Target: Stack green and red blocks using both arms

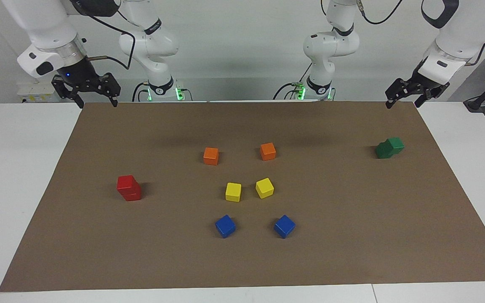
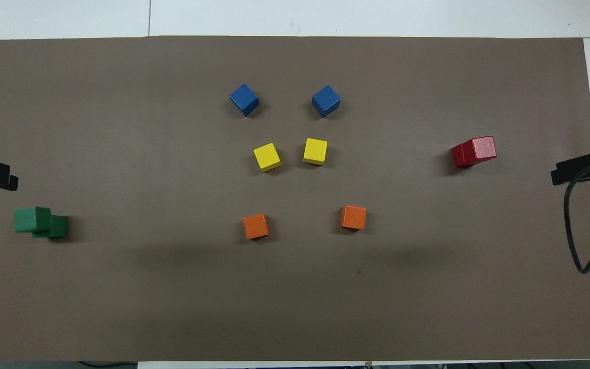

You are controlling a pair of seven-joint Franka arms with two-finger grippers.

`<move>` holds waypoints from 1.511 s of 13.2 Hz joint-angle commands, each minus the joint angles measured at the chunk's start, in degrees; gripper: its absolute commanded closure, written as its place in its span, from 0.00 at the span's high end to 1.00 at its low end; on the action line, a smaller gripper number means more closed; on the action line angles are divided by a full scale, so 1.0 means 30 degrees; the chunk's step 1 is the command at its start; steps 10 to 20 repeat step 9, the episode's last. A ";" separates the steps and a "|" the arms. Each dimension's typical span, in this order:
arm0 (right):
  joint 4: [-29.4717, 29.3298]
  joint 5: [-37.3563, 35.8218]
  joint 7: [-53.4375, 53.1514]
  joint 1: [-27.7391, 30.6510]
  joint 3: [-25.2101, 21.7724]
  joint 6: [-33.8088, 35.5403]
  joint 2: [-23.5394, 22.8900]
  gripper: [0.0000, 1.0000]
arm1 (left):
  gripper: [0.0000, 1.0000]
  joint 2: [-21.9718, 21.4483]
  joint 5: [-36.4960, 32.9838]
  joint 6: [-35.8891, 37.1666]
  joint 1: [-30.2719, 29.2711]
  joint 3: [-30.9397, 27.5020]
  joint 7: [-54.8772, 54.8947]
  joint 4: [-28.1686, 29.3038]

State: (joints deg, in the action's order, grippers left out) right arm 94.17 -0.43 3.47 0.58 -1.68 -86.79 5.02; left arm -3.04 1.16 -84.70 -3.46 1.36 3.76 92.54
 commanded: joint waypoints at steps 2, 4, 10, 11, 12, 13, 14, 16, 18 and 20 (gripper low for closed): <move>0.0543 -0.0295 -0.0688 0.0099 0.0121 -0.0367 0.0495 1.00 | 1.00 0.0104 0.0550 0.0313 0.0216 -0.0276 -0.0287 -0.0347; 0.0543 -0.0295 -0.0688 0.0099 0.0121 -0.0396 0.0495 1.00 | 1.00 0.0104 0.0757 0.0254 0.0158 -0.0277 -0.0316 -0.0347; 0.0543 -0.0295 -0.0688 0.0099 0.0121 -0.0397 0.0495 1.00 | 1.00 0.0075 0.0757 0.0342 0.0129 -0.0277 -0.0316 -0.0405; 0.0543 -0.0295 -0.0688 0.0099 0.0121 -0.0397 0.0495 1.00 | 1.00 0.0075 0.0757 0.0342 0.0129 -0.0277 -0.0316 -0.0405; 0.0543 -0.0295 -0.0688 0.0099 0.0121 -0.0397 0.0495 1.00 | 1.00 0.0075 0.0757 0.0342 0.0129 -0.0277 -0.0316 -0.0405; 0.0543 -0.0295 -0.0688 0.0099 0.0121 -0.0397 0.0495 1.00 | 1.00 0.0075 0.0757 0.0342 0.0129 -0.0277 -0.0316 -0.0405; 0.0543 -0.0295 -0.0688 0.0099 0.0121 -0.0397 0.0495 1.00 | 1.00 0.0075 0.0757 0.0342 0.0129 -0.0277 -0.0316 -0.0405; 0.0543 -0.0295 -0.0688 0.0099 0.0121 -0.0397 0.0495 1.00 | 1.00 0.0075 0.0757 0.0342 0.0129 -0.0277 -0.0316 -0.0405; 0.0543 -0.0295 -0.0688 0.0099 0.0121 -0.0397 0.0495 1.00 | 1.00 0.0075 0.0757 0.0342 0.0129 -0.0277 -0.0316 -0.0405; 0.0543 -0.0295 -0.0688 0.0099 0.0121 -0.0397 0.0495 1.00 | 1.00 0.0075 0.0757 0.0342 0.0129 -0.0277 -0.0316 -0.0405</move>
